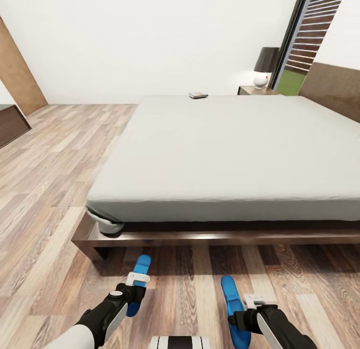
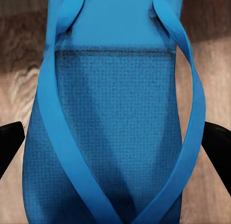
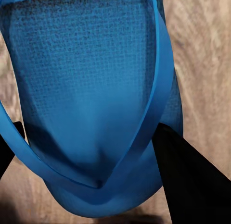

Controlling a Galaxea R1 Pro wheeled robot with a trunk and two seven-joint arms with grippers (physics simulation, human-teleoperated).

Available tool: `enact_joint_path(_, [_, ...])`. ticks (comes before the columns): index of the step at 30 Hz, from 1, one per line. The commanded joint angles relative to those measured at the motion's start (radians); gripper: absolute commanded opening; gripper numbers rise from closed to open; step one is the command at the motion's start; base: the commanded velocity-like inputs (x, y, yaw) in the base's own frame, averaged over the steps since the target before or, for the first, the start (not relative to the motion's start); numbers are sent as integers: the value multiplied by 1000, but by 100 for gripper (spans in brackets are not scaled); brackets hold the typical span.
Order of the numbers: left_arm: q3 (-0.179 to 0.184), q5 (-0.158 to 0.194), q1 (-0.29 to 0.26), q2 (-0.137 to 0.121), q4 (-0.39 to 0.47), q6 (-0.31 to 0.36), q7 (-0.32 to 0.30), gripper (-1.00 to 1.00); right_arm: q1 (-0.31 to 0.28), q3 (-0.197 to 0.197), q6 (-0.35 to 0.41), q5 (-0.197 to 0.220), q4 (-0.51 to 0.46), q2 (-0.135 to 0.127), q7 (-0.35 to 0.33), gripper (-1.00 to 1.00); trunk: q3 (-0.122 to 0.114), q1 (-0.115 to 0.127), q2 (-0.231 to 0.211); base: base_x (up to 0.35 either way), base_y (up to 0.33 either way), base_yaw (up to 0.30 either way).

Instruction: In the bedroom, move the book from the bed onto either nightstand, and place the two sandals side by side next to the bed.

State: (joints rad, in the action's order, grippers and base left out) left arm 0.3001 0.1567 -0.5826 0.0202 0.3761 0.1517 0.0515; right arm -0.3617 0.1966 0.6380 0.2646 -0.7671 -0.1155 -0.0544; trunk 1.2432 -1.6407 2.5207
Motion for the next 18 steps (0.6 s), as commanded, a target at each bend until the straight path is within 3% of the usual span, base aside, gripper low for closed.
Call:
enact_joint_path(1, [8, 10, 0, -1, 2, 5, 5, -100, 0, 3, 5, 1, -1, -1, 1, -100, 1, 0, 0, 5, 123, -6])
enact_joint_path(18, [7, 10, 0, 3, 3, 7, 10, -100, 0, 4, 4, 1, -1, 0, 1, -100, 1, 0, 0, 44, 81, -1])
